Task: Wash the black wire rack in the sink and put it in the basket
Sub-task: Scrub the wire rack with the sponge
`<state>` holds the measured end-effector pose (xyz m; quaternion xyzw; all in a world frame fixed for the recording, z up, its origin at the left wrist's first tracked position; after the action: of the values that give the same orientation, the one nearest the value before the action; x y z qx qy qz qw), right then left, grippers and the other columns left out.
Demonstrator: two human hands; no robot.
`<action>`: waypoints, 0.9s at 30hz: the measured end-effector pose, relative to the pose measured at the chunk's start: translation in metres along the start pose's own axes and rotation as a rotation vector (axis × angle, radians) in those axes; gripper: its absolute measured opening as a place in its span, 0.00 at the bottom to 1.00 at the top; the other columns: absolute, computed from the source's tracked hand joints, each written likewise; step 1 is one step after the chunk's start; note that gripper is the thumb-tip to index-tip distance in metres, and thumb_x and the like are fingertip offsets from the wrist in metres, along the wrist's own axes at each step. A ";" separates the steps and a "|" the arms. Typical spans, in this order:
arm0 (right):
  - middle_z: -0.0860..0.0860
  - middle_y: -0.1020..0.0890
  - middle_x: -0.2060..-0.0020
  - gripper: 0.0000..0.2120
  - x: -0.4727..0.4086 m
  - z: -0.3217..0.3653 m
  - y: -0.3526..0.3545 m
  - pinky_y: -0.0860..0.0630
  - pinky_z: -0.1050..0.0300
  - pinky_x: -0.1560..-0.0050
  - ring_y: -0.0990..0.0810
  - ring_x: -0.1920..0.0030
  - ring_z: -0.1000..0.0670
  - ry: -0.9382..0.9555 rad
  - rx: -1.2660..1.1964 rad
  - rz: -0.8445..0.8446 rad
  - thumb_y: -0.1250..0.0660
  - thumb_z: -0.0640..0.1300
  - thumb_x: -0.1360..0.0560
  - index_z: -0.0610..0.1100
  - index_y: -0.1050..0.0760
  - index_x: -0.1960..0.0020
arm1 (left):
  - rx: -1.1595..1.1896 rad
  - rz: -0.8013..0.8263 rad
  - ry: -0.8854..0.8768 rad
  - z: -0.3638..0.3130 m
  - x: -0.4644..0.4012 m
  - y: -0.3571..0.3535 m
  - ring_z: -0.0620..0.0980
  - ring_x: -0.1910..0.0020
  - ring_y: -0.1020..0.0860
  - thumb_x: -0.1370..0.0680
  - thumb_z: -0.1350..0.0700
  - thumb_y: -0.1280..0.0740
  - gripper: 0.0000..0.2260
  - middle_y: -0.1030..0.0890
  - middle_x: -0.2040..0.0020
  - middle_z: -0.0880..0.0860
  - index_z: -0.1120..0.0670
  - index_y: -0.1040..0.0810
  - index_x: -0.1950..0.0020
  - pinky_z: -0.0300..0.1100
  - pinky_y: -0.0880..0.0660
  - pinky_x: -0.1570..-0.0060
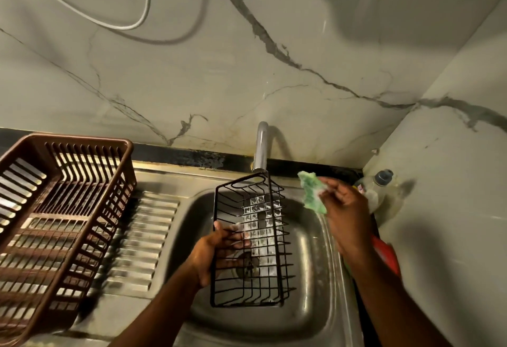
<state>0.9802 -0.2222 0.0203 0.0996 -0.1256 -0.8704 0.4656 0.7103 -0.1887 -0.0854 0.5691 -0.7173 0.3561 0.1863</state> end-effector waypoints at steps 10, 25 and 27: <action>0.52 0.14 0.53 0.23 0.028 -0.002 -0.066 0.25 0.67 0.73 0.20 0.69 0.59 0.401 0.493 0.352 0.32 0.32 0.24 0.56 0.20 0.38 | 0.006 -0.107 0.057 0.019 -0.006 -0.017 0.71 0.40 0.20 0.16 0.36 0.52 0.34 0.15 0.45 0.66 0.62 0.20 0.39 0.61 0.19 0.46; 0.54 0.14 0.50 0.14 0.008 -0.008 -0.020 0.27 0.70 0.70 0.19 0.65 0.62 0.287 0.155 0.205 0.31 0.36 0.22 0.51 0.17 0.41 | -0.113 -0.125 0.110 0.017 -0.024 -0.001 0.65 0.46 0.16 0.17 0.34 0.54 0.38 0.17 0.41 0.66 0.64 0.23 0.34 0.57 0.21 0.44; 0.52 0.14 0.47 0.13 -0.016 -0.002 -0.047 0.31 0.73 0.72 0.20 0.68 0.62 0.247 0.205 0.190 0.30 0.35 0.23 0.48 0.17 0.43 | -0.095 -0.126 0.119 0.017 -0.025 -0.004 0.65 0.48 0.15 0.18 0.34 0.53 0.38 0.16 0.41 0.66 0.64 0.23 0.34 0.57 0.21 0.44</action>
<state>0.9523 -0.1839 0.0051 0.2405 -0.1643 -0.7861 0.5451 0.7239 -0.1842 -0.1124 0.5817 -0.6837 0.3424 0.2773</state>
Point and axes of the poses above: each hand's wrist, its own x-axis away from the middle knuckle, its own y-axis out of the back of the hand, z = x × y, the point moved 1 cm from there along -x, towards the middle knuckle
